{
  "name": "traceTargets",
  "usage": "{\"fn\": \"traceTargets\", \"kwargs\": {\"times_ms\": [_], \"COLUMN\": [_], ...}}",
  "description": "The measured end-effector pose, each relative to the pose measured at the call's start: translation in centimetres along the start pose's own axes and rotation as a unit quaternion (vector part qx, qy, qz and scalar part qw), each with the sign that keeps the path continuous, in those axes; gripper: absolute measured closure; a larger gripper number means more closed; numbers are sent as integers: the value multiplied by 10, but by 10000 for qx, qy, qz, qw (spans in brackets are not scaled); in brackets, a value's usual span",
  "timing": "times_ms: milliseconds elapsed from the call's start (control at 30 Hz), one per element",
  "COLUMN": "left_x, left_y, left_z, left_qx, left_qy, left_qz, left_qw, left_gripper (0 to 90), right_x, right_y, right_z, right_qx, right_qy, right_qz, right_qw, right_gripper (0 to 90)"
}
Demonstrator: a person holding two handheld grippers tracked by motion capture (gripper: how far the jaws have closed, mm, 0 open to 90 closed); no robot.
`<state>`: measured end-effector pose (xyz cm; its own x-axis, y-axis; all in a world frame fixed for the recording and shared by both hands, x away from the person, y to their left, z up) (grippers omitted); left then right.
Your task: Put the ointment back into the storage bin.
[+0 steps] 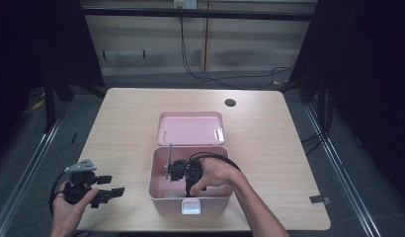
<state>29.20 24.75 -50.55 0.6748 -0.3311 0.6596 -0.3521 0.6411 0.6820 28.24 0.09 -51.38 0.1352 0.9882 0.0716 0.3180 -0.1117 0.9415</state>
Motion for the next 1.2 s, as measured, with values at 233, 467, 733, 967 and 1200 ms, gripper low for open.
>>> {"fn": "traceTargets", "kwargs": {"times_ms": [233, 467, 733, 967, 1200], "left_x": [0, 0, 0, 0, 0], "left_y": [0, 0, 0, 0, 0], "left_z": [0, 0, 0, 0, -1], "left_qx": [4, 3, 8, 5, 5], "left_qy": [1, -4, 8, 3, 4], "left_qz": [-2, -9, -10, -26, -26], "left_qw": [10000, 10000, 10000, 10000, 10000], "left_gripper": [232, 232, 232, 232, 232], "right_x": [1, 0, -2, -3, -3], "right_y": [-5, -9, -13, -15, -15], "right_z": [0, -1, 0, -2, -3], "right_qx": [56, 120, 86, 114, 131], "right_qy": [88, 118, 186, 194, 156], "right_qz": [-80, -138, -209, -315, -321], "right_qw": [9999, 9998, 9996, 9993, 9993], "right_gripper": [713, 713, 712, 708, 705]}}
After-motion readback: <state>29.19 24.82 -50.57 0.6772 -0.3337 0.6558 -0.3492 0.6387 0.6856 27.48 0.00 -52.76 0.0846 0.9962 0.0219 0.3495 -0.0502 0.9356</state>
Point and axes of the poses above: each handheld gripper's, and its own axes: y roughly backward along the jaws, x roughly out of its top, z roughly to its right, the point moved 8 cm from there along -y, roughly forward along the jaws, and after that the axes turned 2 degrees about y, right-handed, at the moved point
